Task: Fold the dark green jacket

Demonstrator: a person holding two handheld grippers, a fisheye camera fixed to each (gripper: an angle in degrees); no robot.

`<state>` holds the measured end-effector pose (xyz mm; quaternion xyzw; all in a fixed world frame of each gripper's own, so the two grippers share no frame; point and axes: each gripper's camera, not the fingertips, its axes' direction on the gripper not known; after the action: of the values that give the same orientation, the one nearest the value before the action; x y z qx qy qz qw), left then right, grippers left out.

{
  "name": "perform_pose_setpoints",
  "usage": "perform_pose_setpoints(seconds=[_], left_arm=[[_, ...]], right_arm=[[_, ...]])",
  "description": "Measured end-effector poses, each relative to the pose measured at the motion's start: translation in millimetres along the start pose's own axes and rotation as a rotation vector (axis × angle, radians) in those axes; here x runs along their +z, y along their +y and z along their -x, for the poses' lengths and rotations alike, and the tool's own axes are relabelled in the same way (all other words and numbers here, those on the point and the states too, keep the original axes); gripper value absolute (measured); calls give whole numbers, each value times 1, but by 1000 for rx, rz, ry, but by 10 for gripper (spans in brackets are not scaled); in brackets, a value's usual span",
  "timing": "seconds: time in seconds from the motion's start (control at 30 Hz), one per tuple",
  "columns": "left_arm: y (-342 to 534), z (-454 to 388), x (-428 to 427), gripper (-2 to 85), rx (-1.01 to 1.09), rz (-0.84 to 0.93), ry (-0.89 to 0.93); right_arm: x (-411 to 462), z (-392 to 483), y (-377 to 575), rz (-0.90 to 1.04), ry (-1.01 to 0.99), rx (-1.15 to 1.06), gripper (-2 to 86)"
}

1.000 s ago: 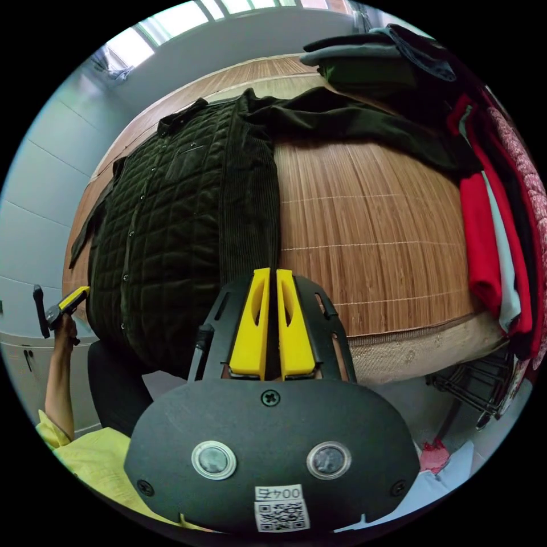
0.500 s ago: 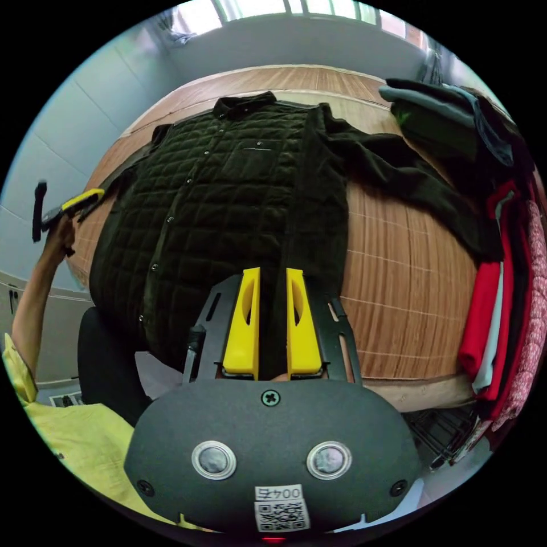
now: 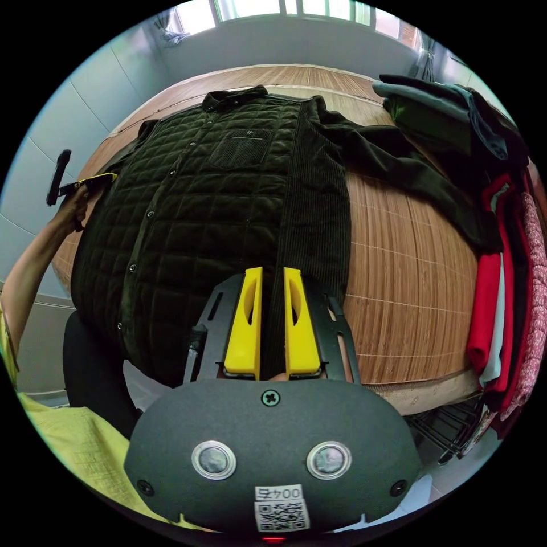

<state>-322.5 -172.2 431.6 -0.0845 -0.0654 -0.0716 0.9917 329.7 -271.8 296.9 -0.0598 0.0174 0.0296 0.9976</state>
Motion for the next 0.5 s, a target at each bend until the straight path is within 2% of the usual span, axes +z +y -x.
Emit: perform_pose_setpoints(seconds=[0.33, 0.5], left_arm=[[5, -4, 6, 4, 17, -46, -24], [6, -2, -16, 14, -17, -48, 5]], right_arm=[[0, -5, -5, -6, -23, 5, 70], [-1, -5, -8, -13, -7, -1, 70]])
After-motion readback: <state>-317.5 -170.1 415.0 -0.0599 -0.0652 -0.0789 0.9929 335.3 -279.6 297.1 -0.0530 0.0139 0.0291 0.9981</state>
